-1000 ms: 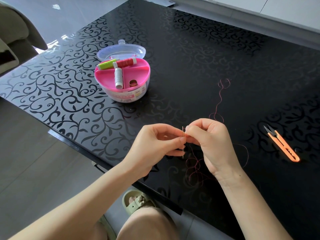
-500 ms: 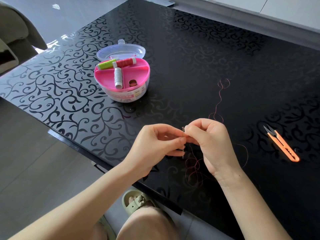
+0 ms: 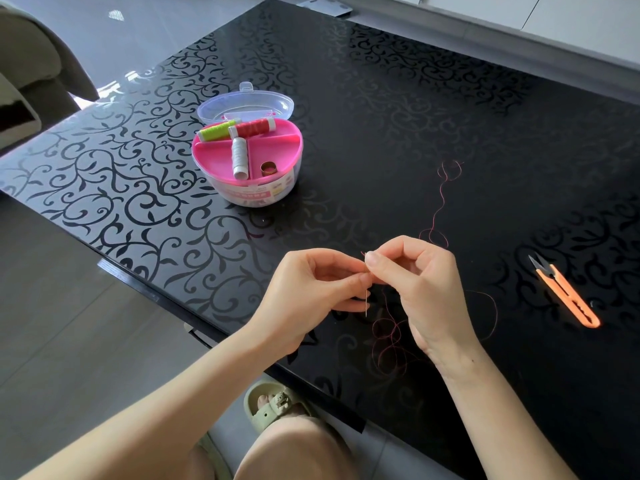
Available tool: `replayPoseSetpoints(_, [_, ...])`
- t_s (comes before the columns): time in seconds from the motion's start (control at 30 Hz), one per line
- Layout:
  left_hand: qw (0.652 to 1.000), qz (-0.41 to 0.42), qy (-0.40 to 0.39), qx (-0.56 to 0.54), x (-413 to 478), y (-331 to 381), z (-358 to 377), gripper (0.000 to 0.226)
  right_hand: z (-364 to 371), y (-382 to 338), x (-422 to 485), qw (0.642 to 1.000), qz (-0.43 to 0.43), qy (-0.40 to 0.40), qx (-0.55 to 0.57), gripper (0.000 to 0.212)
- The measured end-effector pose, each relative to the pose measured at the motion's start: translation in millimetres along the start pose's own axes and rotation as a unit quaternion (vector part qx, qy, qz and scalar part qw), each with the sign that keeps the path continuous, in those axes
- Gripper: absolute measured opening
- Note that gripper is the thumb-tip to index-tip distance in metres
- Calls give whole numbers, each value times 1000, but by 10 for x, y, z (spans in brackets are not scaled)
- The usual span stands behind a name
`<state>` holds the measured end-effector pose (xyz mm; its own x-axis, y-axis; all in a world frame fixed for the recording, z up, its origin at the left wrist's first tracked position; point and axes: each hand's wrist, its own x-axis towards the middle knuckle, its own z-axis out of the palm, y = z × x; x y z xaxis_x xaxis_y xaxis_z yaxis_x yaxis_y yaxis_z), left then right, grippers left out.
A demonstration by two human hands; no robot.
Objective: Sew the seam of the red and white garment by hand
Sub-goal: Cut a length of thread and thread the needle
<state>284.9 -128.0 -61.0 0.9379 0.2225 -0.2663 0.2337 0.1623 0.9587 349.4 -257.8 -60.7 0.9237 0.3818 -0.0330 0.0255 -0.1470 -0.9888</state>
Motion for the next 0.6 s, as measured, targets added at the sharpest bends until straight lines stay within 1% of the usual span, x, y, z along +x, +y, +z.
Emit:
replayPoseSetpoints(0.13, [1000,14,12,3,4,-2,-1,7,17,6,-27,995,-64,17,-69,13])
replayPoseSetpoints(0.2, [999,26,18,10,3,0,1,9,22,1,-36,994,-80,18,-73,13])
replayPoseSetpoints(0.43, [995,69,37,55,-17,31,1,8,31,21,-17,993,-91,1,-73,9])
replayPoseSetpoints(0.6, [994,52,37,88,-10,73,-44,5,33,20,-17,994,-66,-15,-81,10])
